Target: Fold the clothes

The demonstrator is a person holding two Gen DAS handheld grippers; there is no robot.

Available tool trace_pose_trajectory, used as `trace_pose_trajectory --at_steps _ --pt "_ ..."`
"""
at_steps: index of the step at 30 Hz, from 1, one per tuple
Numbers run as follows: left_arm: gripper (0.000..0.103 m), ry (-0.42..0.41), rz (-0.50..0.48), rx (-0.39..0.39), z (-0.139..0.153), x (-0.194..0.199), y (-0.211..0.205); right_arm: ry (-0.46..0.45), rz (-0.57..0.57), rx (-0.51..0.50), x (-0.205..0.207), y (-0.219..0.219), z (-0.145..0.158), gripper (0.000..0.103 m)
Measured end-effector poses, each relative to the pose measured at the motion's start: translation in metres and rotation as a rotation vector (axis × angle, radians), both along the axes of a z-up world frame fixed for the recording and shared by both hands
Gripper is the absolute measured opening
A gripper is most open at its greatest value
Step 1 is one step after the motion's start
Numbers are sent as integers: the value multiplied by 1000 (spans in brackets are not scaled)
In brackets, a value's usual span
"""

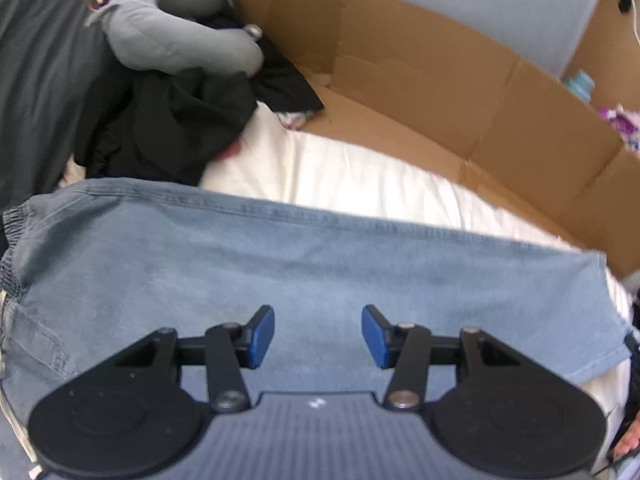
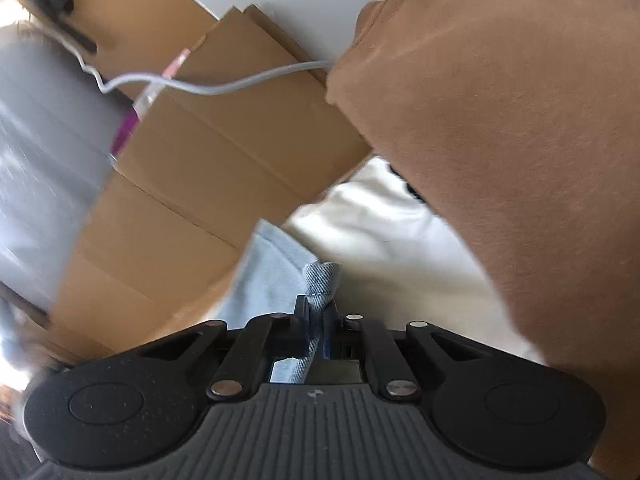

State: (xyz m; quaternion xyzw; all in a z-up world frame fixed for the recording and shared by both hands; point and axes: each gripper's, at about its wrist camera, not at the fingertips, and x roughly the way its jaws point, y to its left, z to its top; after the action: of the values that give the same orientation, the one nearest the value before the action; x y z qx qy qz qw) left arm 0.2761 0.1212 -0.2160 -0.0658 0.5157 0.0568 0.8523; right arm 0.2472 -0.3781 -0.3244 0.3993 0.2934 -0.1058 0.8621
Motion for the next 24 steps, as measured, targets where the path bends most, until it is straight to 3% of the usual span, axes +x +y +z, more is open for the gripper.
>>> trace_pose_trajectory --at_steps 8,14,19,24 --pt "52 56 -20 3 -30 2 -9 44 41 -17 5 -5 -14 6" --pt "52 113 -35 24 -52 -6 -4 136 38 -102 10 4 -19 5" --pt "52 162 -10 67 -66 -20 19 167 32 -133 4 4 -20 4" --pt "52 178 75 113 -71 -33 59 176 42 -189 -1 10 -17 5"
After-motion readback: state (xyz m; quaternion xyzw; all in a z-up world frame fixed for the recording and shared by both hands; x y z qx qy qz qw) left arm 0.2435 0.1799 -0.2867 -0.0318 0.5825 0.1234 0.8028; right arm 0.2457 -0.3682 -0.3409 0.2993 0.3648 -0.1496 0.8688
